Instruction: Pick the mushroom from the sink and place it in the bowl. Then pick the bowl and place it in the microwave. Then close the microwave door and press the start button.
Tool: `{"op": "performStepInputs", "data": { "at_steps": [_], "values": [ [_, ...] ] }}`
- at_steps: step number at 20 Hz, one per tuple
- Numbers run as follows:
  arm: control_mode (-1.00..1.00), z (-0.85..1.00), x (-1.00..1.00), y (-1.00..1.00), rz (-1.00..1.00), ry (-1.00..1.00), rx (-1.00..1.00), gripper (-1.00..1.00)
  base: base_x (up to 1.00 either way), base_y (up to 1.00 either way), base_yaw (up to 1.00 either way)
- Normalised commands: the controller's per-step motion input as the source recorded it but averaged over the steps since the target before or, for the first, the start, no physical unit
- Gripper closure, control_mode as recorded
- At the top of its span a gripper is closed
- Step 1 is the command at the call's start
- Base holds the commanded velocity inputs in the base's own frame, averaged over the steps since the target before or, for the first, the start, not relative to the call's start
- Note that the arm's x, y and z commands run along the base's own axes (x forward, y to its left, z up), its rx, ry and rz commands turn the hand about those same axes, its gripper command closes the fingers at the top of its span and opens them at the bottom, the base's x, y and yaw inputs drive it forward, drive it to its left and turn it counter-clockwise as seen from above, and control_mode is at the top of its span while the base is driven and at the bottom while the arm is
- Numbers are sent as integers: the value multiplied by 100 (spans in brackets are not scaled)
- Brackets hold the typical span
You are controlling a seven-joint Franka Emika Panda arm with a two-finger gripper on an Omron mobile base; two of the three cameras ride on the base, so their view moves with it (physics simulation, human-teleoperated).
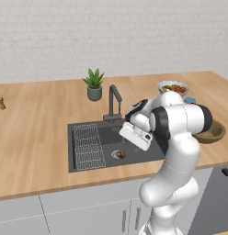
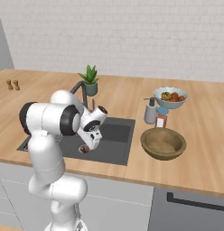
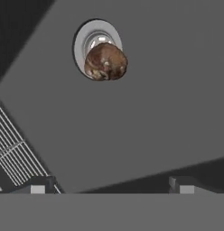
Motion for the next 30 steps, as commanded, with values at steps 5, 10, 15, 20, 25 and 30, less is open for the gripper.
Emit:
{"op": "performStepInputs", "data": {
  "at_steps": [5, 10, 15, 20, 25, 30],
  "values": [
    [-100, -53, 25, 0, -9, 0, 0, -100, 0, 0, 0],
    [-100, -41, 27, 1, -7, -2, 0, -100, 0, 0, 0],
    [-100, -29, 41, 2, -5, 0, 0, -100, 0, 0, 0],
    [-100, -31, 25, 10, -2, 0, 0, -100, 0, 0, 0],
    [-100, -34, 29, 20, 0, 0, 0, -100, 0, 0, 0],
    [-100, -31, 49, 2, 0, 2, -1, -100, 0, 0, 0]
  ]
}}
